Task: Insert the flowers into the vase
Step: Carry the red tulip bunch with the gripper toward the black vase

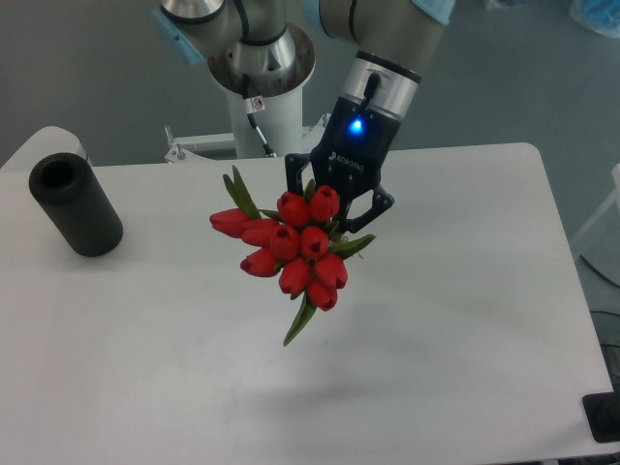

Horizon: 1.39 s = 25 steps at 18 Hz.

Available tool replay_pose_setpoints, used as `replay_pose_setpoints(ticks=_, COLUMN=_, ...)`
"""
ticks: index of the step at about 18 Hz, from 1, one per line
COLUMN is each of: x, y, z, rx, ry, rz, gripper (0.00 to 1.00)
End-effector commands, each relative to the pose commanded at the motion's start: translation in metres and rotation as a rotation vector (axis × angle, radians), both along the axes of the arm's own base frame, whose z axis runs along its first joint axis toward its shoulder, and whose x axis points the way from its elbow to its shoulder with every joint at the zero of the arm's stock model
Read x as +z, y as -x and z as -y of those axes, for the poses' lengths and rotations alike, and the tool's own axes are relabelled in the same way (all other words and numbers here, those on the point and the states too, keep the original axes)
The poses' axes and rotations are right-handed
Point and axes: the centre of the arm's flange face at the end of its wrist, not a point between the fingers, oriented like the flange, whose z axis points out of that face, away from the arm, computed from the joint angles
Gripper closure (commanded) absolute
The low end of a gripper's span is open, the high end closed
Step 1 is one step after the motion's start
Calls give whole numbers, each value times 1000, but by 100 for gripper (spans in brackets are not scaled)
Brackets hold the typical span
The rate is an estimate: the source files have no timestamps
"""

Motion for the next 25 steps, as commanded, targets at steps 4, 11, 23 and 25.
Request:
replay_pose_setpoints(ticks=4, x=9, y=-9, z=-2, rx=11, ry=-12, rz=19, gripper=67)
replay_pose_setpoints(ticks=11, x=6, y=-36, z=-27, rx=-51, ry=-34, rz=69, gripper=67)
replay_pose_setpoints(ticks=23, x=27, y=-155, z=-80, rx=-300, ry=-176, rz=269, gripper=67)
replay_pose_setpoints(ticks=25, x=25, y=-185, z=-81, rx=-349, ry=-179, rz=293, gripper=67)
